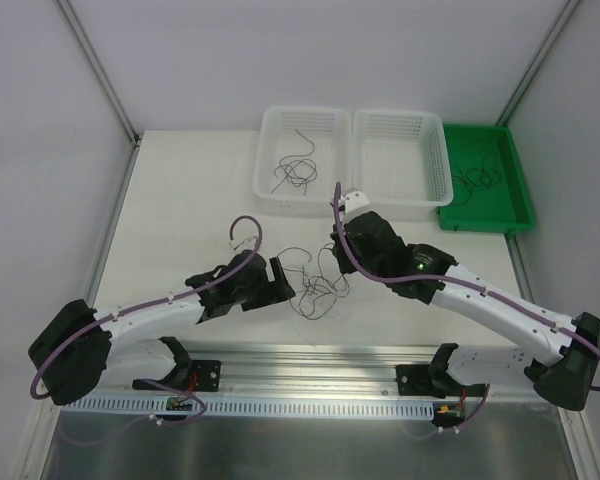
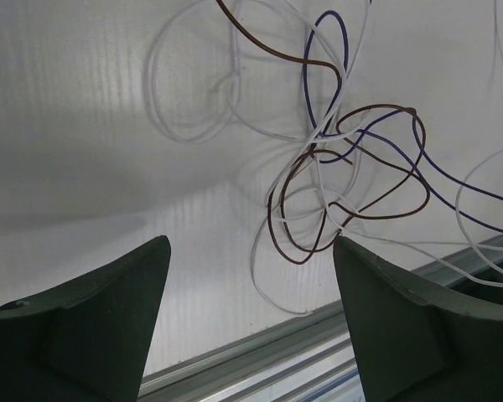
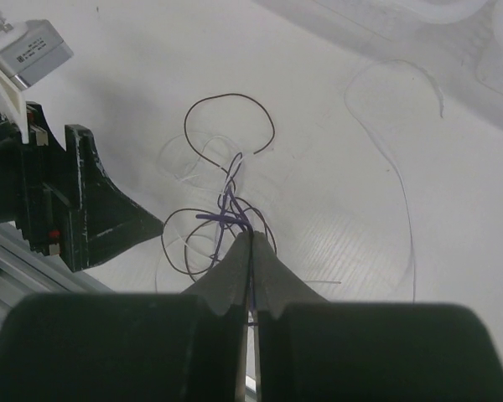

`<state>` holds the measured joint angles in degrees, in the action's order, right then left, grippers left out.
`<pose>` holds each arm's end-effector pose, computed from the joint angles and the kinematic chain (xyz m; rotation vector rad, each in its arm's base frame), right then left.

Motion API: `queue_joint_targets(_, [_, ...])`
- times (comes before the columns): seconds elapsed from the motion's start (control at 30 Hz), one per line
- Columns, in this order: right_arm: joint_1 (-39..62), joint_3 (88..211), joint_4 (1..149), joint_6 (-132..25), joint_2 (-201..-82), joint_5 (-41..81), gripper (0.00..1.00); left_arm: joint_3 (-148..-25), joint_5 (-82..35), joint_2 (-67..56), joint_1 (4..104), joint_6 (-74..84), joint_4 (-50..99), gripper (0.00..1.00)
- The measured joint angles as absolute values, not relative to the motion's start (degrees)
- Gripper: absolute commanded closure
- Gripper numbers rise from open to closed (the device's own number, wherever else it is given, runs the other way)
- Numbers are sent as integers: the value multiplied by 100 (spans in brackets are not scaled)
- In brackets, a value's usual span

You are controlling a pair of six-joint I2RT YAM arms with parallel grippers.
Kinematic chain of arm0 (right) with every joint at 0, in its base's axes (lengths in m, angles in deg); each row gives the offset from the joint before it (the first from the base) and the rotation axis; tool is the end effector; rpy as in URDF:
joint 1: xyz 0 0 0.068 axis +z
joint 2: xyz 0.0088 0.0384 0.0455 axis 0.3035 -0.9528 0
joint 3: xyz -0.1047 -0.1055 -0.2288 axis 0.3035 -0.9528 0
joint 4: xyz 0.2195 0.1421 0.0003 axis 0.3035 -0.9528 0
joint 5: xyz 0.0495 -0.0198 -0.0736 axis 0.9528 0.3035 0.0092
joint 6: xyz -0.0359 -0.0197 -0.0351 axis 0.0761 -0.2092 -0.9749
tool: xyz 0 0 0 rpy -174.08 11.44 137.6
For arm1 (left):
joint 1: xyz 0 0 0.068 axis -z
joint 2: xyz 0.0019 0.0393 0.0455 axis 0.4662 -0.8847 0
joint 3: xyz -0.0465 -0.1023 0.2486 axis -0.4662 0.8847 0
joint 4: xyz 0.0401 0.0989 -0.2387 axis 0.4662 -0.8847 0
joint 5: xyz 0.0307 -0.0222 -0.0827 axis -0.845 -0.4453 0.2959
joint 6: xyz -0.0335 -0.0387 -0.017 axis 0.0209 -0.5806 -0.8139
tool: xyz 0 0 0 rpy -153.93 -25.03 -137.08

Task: Untangle the cables
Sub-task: Untie the cable.

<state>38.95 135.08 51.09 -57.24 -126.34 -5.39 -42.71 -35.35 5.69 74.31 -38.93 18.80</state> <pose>0.1505 0.2084 0.3405 -0.7534 1.9329 0.3133 0.1555 -0.1606 0.1842 -0.2168 2.4069 -0.8222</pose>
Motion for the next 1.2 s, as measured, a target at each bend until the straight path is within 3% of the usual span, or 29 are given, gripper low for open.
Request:
queue_joint_targets(0.33, [3895,13357,5102,-5727,-12634,-622,99,-4853,-3975,-784,8229,-4210,2048,48])
queue_joint_targets(0.5, [3893,13348,5102,-5762,-12634,-655,99,-5145,-3988,-1125,8410,-4300,2109,93])
queue_joint_targets(0.57, [3893,13320,5107,-5779,-12634,-712,99,-5154,-4001,-1127,8448,-4324,2133,100])
queue_joint_targets(0.77, [3690,13123,5061,-5831,-12623,-946,99,-4923,-4158,-628,8445,-4326,2024,100])
queue_joint_targets(0.93, [2724,12681,4960,-5823,-12455,-1118,99,-4815,-4571,617,8325,-4171,1224,100])
queue_joint_targets(1.2, [1515,12356,4595,-5762,-12424,-983,99,-5526,-5035,2692,6942,-3154,-656,100])
